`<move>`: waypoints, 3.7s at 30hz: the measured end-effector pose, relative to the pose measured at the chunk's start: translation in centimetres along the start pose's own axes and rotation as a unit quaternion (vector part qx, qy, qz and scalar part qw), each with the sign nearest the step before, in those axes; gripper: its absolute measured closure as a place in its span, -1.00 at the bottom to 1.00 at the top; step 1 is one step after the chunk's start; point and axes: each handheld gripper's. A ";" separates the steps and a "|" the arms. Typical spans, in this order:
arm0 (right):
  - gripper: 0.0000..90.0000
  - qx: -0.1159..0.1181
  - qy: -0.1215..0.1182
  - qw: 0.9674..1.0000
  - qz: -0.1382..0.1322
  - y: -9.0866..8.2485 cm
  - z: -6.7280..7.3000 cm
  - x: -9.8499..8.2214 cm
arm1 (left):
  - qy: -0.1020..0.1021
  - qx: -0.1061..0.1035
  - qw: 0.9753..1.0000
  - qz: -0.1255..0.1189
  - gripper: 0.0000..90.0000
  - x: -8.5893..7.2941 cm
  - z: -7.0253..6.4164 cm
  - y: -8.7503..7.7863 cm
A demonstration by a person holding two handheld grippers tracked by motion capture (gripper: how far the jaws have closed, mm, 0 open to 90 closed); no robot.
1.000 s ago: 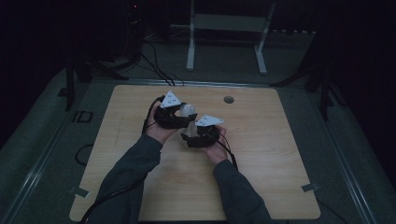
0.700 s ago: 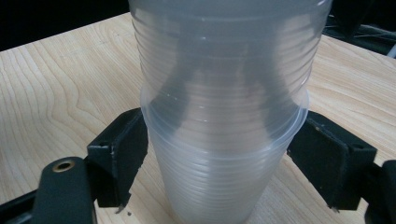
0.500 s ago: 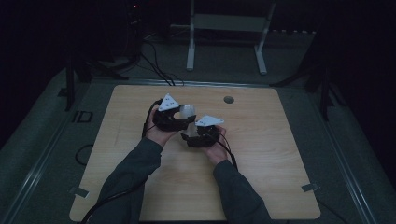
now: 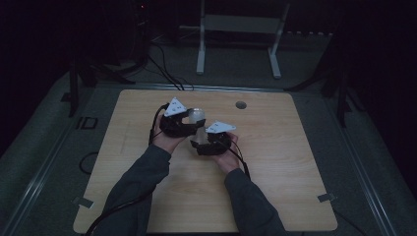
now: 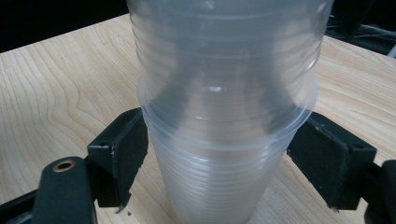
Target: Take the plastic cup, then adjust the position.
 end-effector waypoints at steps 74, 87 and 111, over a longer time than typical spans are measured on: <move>-0.65 -0.009 -0.029 0.999 -0.010 -3.8 0.1 0.8 | -0.011 -0.030 0.996 -0.085 -0.09 5.5 0.8 -8.1; -0.65 -0.017 -0.020 1.000 -0.001 -5.3 -0.8 0.0 | -0.013 -0.032 0.996 -0.085 -0.09 4.8 0.9 -8.5; -0.65 -0.018 -0.024 0.999 0.016 -6.5 -1.0 -0.6 | -0.019 -0.036 0.995 -0.086 -0.09 3.1 0.8 -9.7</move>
Point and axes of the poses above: each handheld gripper's, and its own axes: y roughly forward along the jaws, x roughly out of its top, z roughly to its left, and after that the axes turned 1 degree about -z, right-handed
